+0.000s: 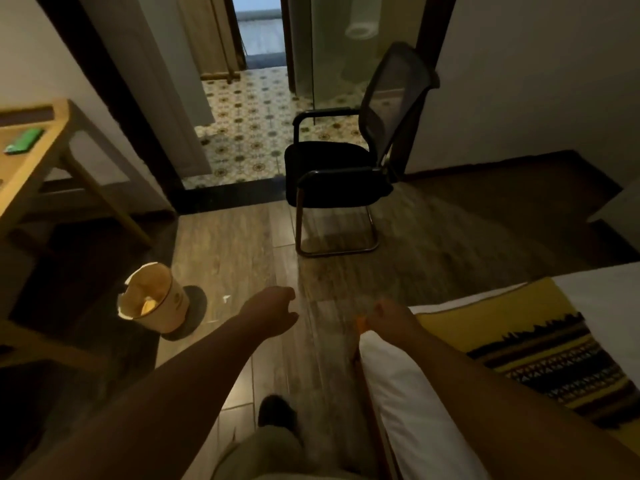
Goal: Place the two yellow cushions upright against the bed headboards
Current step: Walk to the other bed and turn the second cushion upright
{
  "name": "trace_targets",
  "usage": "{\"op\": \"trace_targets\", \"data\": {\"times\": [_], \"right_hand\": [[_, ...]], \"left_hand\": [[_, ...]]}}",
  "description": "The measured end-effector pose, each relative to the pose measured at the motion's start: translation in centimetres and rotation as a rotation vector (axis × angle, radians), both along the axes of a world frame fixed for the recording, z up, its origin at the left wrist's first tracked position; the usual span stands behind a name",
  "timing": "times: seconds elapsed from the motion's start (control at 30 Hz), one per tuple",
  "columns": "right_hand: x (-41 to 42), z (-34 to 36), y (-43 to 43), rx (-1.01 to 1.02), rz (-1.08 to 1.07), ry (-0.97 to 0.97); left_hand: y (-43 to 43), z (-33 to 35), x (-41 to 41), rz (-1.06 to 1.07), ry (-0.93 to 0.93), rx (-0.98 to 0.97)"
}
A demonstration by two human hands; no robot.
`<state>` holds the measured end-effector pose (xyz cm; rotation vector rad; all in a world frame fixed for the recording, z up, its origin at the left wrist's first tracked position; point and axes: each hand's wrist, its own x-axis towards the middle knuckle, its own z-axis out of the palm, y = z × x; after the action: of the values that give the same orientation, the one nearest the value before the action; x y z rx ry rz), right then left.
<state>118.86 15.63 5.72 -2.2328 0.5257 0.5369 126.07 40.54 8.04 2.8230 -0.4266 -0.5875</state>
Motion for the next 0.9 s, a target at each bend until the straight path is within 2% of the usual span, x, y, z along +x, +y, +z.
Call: {"op": "trace_targets", "data": {"times": [0.23,0.47,0.73,0.9], "right_hand": [[13.6,-1.2,-2.4,0.004,-0.196,-0.021],[21.5,-0.9,-4.6,0.006,-0.435,0.022],[25.3,-1.8,-12.6,-0.049,-0.667,0.042],[27.4,-2.9,-21.3,-0.040,-0.815,0.051]], "left_hand": [[-3.0,-1.4,16.7,-0.137,-0.017,-0.040],[-8.7,0.2,31.0,-0.371,0.103,0.012],[-22.2,1.3,40.4,-0.767,0.118,0.106],[-32.4,1.5,44.0,-0.812,0.012,0.075]]}}
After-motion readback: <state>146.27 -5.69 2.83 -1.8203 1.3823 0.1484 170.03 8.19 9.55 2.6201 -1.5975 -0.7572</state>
